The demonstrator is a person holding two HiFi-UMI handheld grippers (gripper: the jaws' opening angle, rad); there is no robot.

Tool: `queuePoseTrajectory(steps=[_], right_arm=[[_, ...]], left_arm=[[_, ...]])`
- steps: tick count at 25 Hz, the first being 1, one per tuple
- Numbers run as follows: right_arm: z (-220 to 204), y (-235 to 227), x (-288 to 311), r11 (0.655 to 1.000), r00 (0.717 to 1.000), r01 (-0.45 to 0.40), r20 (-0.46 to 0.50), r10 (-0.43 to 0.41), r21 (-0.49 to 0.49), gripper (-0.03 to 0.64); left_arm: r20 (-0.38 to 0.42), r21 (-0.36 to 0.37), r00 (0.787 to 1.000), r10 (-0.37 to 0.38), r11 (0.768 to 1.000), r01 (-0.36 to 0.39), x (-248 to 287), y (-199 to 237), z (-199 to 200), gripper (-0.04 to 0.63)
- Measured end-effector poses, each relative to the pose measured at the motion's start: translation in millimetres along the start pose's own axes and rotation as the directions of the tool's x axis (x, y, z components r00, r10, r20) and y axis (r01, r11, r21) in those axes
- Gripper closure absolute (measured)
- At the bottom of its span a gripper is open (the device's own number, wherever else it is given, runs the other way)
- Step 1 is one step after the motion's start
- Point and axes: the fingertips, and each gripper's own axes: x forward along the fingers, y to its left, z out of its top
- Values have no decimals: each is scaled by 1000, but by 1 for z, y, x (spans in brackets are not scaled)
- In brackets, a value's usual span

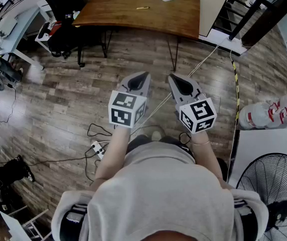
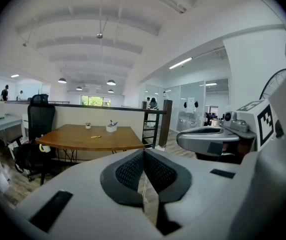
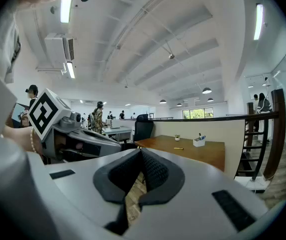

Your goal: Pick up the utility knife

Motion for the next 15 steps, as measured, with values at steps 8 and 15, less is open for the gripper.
queuePoseTrajectory(steps=[8,15], right_arm=[[1,-11,2,1000,1000,17,-11,-17,-7,606],[-2,-18,0,999,999,40,-4,-40,6,607]], left_arm=[[-7,3,999,-31,1000,31,5,2,-6,583],[-21,9,1000,-9,1000,9,12,4,-7,583]])
